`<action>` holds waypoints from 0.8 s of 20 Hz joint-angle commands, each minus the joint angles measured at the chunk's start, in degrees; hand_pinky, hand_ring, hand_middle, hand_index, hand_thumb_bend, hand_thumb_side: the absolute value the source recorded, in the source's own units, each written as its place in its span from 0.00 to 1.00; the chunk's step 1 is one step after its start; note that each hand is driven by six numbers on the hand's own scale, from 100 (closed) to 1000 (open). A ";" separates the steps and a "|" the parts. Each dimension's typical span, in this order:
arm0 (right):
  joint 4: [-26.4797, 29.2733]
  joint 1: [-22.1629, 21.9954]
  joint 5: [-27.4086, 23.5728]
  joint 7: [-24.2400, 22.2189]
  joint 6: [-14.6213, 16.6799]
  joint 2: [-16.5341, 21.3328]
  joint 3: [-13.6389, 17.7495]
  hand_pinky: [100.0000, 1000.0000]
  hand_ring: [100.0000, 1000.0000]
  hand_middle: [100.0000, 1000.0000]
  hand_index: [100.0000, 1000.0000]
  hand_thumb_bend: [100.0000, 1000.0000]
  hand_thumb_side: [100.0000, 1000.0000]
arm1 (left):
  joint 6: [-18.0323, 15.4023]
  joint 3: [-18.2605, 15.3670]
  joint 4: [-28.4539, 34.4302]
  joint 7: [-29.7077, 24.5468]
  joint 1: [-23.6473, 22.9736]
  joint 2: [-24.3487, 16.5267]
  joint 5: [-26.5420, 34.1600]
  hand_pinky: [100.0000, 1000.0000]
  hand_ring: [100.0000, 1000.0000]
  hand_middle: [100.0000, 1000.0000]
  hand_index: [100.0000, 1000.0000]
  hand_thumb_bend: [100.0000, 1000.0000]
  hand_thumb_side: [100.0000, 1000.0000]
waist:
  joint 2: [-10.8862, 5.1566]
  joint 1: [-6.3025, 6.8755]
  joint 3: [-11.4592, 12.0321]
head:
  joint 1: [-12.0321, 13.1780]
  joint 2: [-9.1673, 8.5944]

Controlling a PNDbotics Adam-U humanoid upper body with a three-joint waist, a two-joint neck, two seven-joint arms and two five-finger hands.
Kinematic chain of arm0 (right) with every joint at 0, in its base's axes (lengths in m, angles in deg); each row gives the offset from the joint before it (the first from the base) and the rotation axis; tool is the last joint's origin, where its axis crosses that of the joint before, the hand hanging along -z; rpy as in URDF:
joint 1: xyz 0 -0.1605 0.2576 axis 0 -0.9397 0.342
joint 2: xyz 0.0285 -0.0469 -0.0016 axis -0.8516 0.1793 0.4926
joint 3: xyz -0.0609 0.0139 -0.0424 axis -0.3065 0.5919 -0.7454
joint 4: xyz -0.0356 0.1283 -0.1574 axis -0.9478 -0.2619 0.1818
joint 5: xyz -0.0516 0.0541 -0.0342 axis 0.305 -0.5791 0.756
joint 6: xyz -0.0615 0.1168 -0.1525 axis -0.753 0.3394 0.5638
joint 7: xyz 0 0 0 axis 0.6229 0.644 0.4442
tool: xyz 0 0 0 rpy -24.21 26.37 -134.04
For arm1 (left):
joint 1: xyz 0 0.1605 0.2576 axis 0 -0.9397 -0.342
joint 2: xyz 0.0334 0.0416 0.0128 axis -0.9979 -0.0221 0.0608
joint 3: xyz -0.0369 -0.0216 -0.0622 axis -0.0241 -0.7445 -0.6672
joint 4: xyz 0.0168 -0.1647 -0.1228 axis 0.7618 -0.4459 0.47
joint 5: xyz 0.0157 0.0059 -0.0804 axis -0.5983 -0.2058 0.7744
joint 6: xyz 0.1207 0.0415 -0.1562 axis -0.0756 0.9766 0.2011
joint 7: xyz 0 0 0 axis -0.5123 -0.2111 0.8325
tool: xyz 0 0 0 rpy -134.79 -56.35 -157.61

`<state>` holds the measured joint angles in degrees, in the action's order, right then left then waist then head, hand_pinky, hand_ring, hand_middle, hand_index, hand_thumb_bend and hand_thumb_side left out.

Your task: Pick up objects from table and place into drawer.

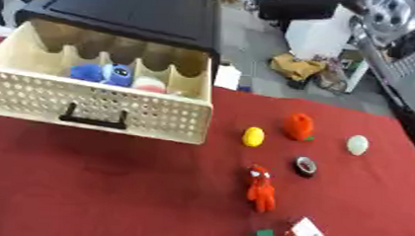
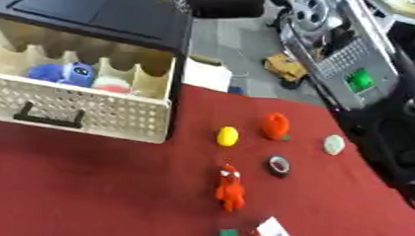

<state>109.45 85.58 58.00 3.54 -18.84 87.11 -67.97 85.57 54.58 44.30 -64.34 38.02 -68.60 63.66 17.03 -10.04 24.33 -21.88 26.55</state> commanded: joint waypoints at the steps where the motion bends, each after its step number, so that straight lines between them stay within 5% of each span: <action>1: -0.63 1.52 1.09 -0.47 0.21 0.06 0.01 0.28 0.42 0.19 0.36 0.16 0.41 | -0.03 0.11 0.72 -0.39 1.10 -0.13 0.28 0.35 0.26 0.31 0.74 0.00 1.00 | -0.85 0.51 0.23 | -0.56 -1.01; 16: -4.33 3.42 5.47 -3.00 0.89 -4.51 -2.77 0.28 0.42 0.19 0.36 0.15 0.39 | 0.16 0.37 0.72 -1.01 1.93 0.74 0.51 0.35 0.26 0.32 0.74 0.00 1.00 | -0.50 0.28 1.14 | -1.08 -1.64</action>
<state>105.32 87.69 62.70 0.83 -18.08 81.80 -71.13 85.80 54.90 44.30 -65.18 39.05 -67.60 63.87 17.45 -10.30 25.52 -22.84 25.58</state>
